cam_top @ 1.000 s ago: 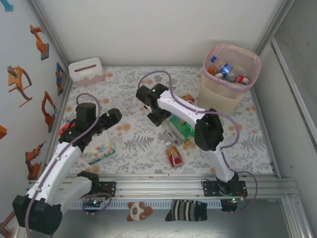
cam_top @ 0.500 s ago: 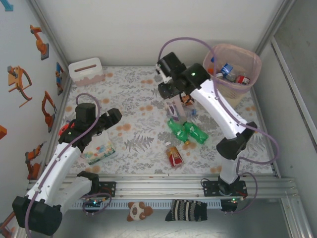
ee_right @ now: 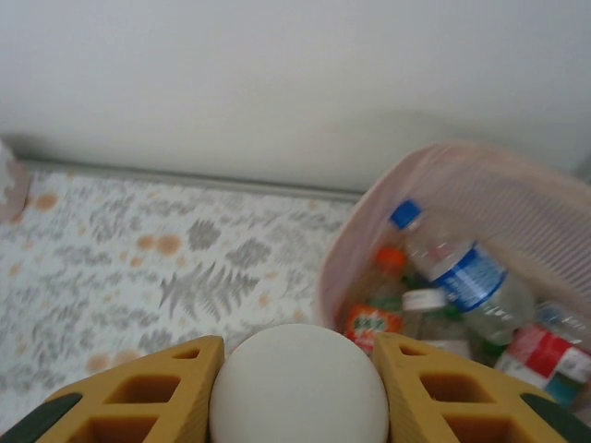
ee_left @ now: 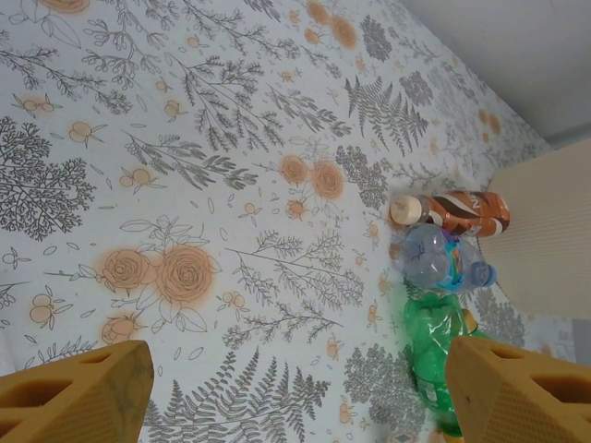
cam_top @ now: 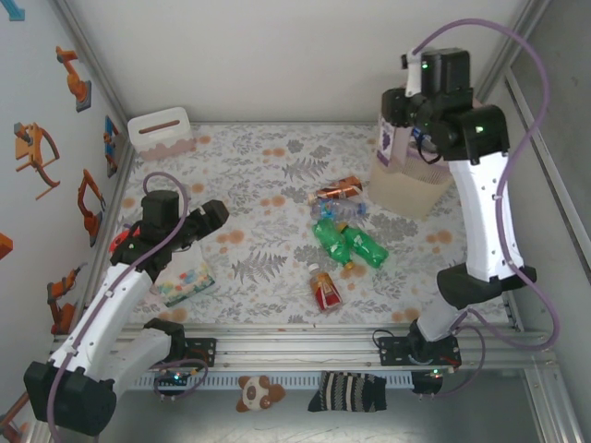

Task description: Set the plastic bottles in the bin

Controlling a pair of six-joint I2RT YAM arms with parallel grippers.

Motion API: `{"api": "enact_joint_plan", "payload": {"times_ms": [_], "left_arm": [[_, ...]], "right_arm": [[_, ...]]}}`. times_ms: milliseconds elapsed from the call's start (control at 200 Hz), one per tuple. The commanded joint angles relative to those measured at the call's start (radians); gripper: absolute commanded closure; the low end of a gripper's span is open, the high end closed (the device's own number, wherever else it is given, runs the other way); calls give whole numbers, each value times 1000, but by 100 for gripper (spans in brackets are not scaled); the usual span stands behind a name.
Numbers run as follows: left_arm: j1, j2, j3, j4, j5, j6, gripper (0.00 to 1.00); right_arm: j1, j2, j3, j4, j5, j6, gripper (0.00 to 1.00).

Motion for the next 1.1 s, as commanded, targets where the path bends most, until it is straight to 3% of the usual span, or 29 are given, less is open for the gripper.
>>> {"api": "enact_joint_plan", "payload": {"times_ms": [0, 376, 561, 1092], "left_arm": [[9, 10, 29, 22, 21, 9, 18], [13, 18, 19, 38, 29, 19, 17], [13, 19, -7, 80, 60, -2, 17], [16, 62, -53, 131, 80, -1, 17]], "right_arm": [[-68, -5, 69, 55, 21, -33, 68], [-325, 62, 113, 148, 193, 48, 74], [-393, 146, 125, 116, 180, 63, 75], [-434, 333, 71, -65, 97, 121, 77]]}}
